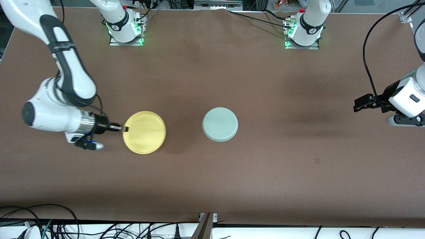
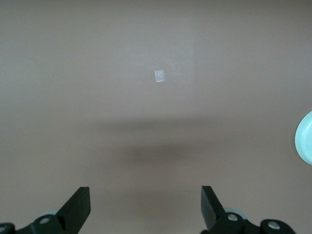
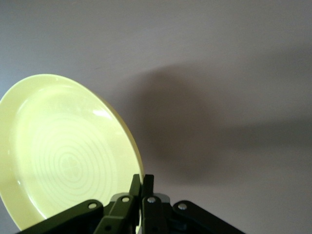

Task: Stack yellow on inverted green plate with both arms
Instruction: 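Carry the yellow plate over the green plate and lower it on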

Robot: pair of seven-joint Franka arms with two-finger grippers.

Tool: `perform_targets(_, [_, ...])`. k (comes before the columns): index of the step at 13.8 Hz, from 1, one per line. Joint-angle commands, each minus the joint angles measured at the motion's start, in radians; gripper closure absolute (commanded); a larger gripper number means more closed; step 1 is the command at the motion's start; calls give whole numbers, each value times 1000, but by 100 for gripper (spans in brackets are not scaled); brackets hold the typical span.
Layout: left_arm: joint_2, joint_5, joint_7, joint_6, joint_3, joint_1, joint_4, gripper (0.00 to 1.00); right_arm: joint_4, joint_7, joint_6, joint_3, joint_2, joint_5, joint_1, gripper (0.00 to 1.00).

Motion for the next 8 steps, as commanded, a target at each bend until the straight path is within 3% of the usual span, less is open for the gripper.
perform_targets(1, [18,-17,7,-14,-1,3,33,0,69,277,70,-4,53,-1,168,100])
perform_targets(5, [21,-17,10,-14,-1,3,35,0,84,425,377,-10,177,-27,389,100])
perform_targets(8, [23,-17,7,-14,-1,2,35,0,84,453,428,-12,217,-48,469,100])
